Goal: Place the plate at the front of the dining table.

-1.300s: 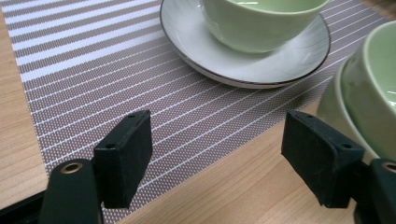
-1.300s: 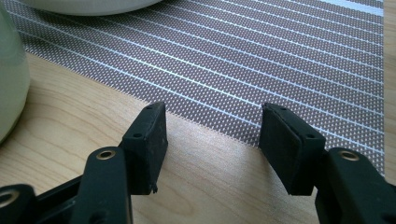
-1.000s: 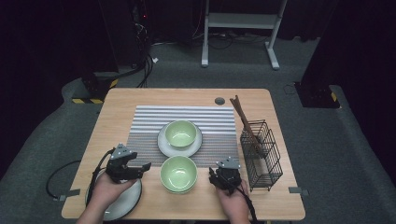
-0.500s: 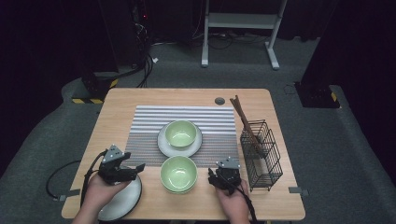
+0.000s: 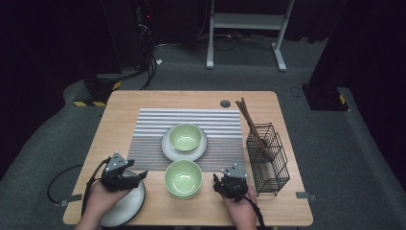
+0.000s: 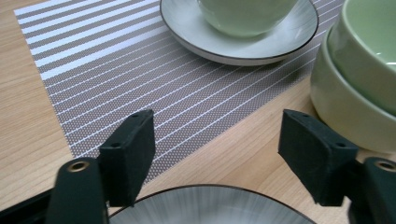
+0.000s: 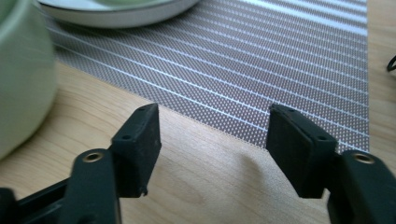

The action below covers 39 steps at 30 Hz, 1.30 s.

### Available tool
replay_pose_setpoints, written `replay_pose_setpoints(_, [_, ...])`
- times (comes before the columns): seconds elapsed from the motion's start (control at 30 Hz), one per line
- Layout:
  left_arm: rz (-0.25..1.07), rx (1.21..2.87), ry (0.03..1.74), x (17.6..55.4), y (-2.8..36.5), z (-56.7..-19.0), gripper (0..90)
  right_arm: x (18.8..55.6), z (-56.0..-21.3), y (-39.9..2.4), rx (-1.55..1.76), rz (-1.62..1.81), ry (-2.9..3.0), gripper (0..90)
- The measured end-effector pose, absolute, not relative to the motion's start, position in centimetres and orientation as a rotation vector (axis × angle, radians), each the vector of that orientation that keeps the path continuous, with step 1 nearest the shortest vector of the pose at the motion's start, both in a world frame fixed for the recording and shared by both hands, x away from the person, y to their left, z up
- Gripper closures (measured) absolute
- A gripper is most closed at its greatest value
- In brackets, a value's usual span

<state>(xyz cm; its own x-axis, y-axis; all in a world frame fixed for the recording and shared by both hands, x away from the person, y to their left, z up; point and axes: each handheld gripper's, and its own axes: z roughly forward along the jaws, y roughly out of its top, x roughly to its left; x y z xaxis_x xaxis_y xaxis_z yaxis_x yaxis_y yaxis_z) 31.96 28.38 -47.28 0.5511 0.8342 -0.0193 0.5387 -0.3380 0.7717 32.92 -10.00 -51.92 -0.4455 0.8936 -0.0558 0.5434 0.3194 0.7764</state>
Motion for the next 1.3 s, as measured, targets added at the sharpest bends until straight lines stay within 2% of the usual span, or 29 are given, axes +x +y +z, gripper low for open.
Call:
replay_pose_setpoints(0.17, [0.475, 2.021, 1.095, 31.9, 28.4, -47.2, 28.8, 32.1, -50.9, -9.9, 1.26, 1.016, 2.06, 39.6])
replay_pose_setpoints(0.5, [0.471, 2.022, 1.111, 32.0, 28.5, -47.4, 28.1, 31.3, -47.7, -9.7, 1.206, 1.097, 1.999, 38.0])
replay_pose_setpoints(1.3, [0.473, 2.02, 1.099, 31.9, 28.6, -47.6, 29.2, 30.4, -42.7, -8.6, 1.096, 1.142, 1.91, 38.2])
